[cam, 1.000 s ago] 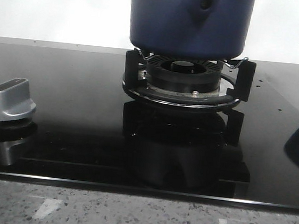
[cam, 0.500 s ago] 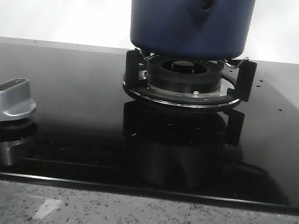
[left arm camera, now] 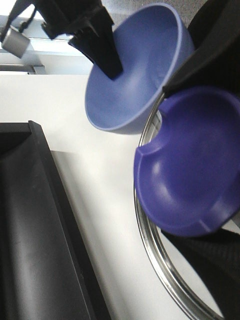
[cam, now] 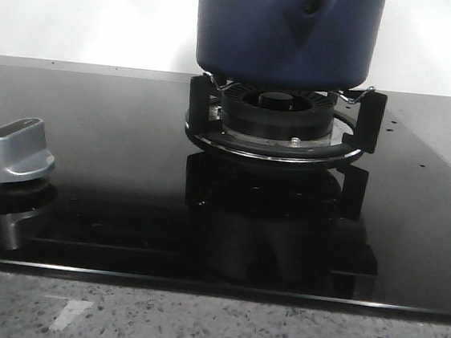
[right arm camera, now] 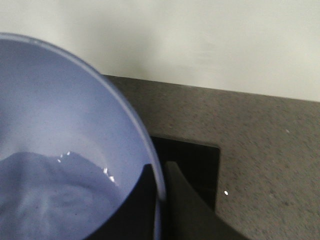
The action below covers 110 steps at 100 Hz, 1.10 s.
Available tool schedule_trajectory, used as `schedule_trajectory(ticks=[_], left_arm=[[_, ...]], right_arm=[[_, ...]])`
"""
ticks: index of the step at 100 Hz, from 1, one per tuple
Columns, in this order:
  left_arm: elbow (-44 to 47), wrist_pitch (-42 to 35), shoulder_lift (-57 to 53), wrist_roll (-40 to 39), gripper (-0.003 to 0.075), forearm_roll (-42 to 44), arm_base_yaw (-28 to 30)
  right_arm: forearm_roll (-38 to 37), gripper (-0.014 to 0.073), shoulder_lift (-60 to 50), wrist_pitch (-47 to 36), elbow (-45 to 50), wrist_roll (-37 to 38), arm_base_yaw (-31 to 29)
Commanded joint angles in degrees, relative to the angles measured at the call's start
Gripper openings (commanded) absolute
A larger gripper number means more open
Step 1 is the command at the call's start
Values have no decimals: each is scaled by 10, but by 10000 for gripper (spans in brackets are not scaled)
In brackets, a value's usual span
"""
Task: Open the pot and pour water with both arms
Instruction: 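Lift the blue bowl with the right gripper toward the saucepan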
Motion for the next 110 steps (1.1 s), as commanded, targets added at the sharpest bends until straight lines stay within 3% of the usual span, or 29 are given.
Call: schedule_trajectory(ticks=[1,20,58,86,99,110], left_arm=[[-23,-13,-23,-7,347,-47,1],[-23,-14,-23,-7,347,-47,1],[-23,-14,-23,-7,347,-47,1],[-23,-14,-23,-7,347,-47,1],[-23,-14,-23,-7,347,-47,1],[-23,-14,-23,-7,347,-49,1]], right_arm=[[1,-74,-16,-78,-12,-17,8],[-3,-46,-23,-181,50,-22,22],[-89,-46,-102,-578,292,-23,39],[-100,-46,-104,-781,374,-23,36],[-100,-46,-103,-829,388,-34,31],[-100,-46,-97,-842,388,-91,28]])
